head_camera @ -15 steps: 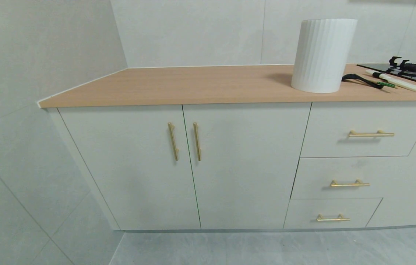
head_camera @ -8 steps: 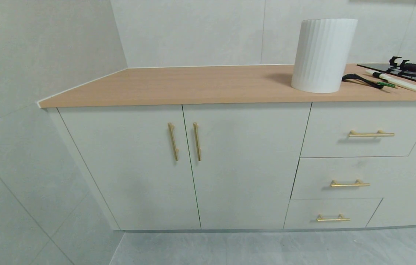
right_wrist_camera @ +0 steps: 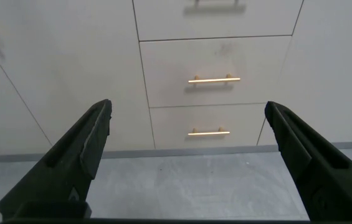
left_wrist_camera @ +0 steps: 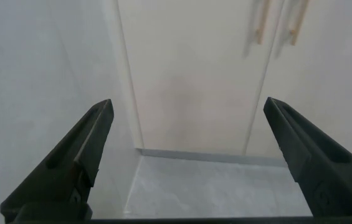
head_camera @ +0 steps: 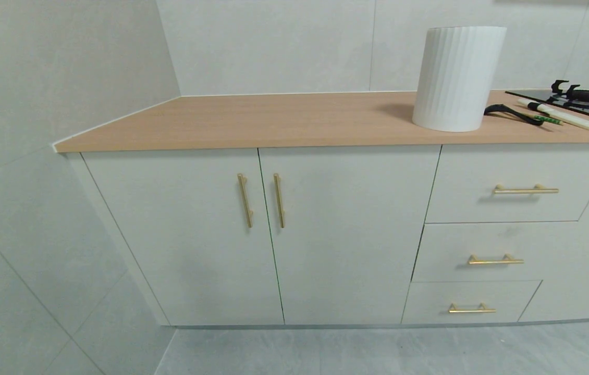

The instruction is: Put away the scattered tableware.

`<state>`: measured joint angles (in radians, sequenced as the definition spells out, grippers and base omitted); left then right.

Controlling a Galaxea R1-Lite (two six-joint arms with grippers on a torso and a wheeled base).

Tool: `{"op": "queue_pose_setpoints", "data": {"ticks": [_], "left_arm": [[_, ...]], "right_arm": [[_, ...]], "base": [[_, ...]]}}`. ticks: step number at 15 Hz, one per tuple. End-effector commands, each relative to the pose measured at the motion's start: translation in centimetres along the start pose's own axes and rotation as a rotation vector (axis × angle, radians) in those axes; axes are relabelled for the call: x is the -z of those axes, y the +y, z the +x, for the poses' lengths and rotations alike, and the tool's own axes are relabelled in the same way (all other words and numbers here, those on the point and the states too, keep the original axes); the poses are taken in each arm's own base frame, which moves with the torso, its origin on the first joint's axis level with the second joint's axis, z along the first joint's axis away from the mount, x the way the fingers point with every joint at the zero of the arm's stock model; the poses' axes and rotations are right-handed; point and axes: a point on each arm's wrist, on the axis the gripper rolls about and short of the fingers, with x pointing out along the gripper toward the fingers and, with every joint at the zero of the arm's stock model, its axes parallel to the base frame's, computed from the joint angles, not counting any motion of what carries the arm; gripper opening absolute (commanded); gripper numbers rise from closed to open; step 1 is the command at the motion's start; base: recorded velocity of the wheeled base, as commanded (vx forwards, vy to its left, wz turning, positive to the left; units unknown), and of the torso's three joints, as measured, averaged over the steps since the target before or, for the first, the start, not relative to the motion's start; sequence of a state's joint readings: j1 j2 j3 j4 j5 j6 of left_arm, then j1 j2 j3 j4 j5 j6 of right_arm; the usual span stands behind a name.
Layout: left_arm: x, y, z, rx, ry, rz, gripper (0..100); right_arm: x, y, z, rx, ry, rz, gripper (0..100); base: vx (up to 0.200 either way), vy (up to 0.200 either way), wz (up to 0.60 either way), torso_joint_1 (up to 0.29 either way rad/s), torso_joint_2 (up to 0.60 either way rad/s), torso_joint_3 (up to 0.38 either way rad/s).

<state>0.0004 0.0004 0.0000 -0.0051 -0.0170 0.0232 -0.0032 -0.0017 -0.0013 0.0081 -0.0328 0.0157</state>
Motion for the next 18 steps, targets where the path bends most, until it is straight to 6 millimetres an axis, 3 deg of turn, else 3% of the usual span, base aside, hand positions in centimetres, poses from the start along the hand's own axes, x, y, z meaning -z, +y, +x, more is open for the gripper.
{"op": "queue_pose_setpoints", "data": {"ticks": [1,16,18], "left_arm": [[0.01,-0.02,0.0,0.01,0.004,-0.003,100],[0.02,-0.01,0.0,0.005,0.006,-0.01,100],[0.02,-0.01,0.0,0.005,0.006,-0.01,100]], "right_arm": [[0.0,0.0,0.01,-0.001,0.003,0.0,100],[0.0,0.03,0.01,-0.013,0.003,-0.002,100],[0.0,0.03,0.01,-0.013,0.003,-0.002,100]], "base": [[0.0,0.0,0.0,0.0,0.0,0.0],[0.0,0.0,0.0,0.0,0.0,0.0],[0.0,-0.2,0.0,-0.002,0.0,-0.002]]}}
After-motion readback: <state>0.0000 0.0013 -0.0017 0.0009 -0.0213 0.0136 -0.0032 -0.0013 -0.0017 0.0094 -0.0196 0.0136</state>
